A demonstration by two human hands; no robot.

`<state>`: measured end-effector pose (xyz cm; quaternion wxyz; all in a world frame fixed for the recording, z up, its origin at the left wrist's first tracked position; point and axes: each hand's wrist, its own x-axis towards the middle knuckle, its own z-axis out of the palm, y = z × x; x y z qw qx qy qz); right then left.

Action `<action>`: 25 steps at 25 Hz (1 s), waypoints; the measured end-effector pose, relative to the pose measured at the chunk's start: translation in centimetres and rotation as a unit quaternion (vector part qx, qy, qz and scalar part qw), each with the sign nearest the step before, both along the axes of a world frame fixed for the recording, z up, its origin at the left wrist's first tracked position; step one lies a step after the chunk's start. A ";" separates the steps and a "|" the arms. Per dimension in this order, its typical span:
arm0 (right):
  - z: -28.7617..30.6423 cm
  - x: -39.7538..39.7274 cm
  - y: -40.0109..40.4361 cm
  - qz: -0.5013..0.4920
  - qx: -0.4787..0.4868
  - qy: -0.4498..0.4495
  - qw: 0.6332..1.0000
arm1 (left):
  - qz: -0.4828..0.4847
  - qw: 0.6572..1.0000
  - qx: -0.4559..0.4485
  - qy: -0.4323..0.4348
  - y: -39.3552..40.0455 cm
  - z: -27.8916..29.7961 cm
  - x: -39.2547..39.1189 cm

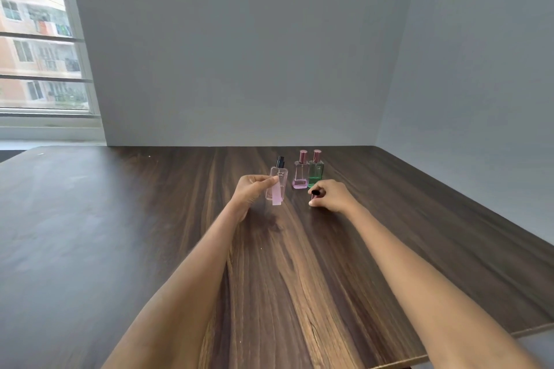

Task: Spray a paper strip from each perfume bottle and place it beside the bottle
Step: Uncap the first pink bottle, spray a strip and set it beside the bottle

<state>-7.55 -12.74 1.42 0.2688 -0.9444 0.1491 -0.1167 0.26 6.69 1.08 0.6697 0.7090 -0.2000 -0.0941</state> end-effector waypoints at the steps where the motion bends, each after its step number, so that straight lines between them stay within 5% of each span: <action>1: -0.1 0.1 0.2 -0.001 -0.007 0.007 1.000 | 0.000 1.000 0.000 -0.001 0.0 0.0 0.0; 8: 0.6 -0.1 0.2 0.031 0.023 0.059 0.998 | 0.005 1.000 0.000 0.006 -0.1 -0.3 0.1; 13: 3.2 -0.5 1.7 0.051 0.125 -0.132 0.982 | -0.001 1.000 -0.029 0.012 0.5 -0.3 0.5; 18: 3.0 2.1 7.1 0.153 0.120 -0.106 0.975 | -0.018 0.999 -0.041 -0.006 1.5 -0.4 1.1; 25: 1.8 3.4 8.7 0.148 0.166 -0.148 0.964 | -0.027 0.999 -0.034 -0.015 3.5 -0.3 2.4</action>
